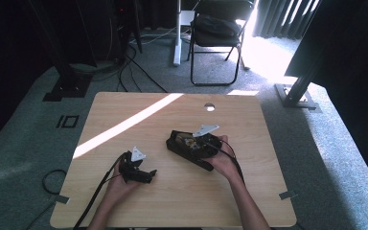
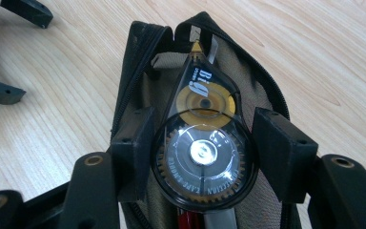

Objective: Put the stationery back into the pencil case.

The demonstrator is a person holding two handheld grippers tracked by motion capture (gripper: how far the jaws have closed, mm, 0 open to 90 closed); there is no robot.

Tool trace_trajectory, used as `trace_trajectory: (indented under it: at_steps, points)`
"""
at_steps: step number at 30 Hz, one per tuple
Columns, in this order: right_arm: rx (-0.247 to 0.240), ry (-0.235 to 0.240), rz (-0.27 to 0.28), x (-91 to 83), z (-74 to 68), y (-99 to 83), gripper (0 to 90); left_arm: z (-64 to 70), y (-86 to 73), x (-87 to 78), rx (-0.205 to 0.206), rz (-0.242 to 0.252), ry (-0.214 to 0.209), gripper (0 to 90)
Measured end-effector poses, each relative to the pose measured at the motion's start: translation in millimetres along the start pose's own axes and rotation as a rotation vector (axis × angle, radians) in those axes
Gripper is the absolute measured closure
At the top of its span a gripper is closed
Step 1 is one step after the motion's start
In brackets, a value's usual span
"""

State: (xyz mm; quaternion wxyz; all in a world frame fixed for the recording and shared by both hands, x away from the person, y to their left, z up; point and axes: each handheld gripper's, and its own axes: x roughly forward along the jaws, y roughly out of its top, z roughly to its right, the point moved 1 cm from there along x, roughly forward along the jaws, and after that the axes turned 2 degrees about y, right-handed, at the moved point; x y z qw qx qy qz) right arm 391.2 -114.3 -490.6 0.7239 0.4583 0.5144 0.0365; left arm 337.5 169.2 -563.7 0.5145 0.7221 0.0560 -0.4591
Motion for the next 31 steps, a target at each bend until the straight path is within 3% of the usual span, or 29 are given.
trace_trajectory:
  at_steps: [9,12,15,25,31]
  points:
    - [0.024,0.023,-0.031,8.3,1.7,3.0,41.0,0.1,0.0,0.0,-0.002,0.0,0.0,2.1]
    - [0.039,0.04,-0.02,8.4,2.3,2.8,39.4,0.1,0.0,0.0,-0.002,-0.001,0.0,2.1]
    - [0.046,0.024,0.006,3.0,2.3,4.0,33.3,0.0,0.0,-0.1,0.001,-0.001,0.0,2.1]
    - [0.052,-0.076,0.194,-56.3,-5.6,-3.1,32.3,0.2,0.0,0.0,-0.003,0.0,-0.001,2.1]
    - [0.08,-0.167,0.246,-87.2,0.3,-23.0,32.4,0.0,0.0,-0.1,-0.001,-0.002,-0.001,2.1]
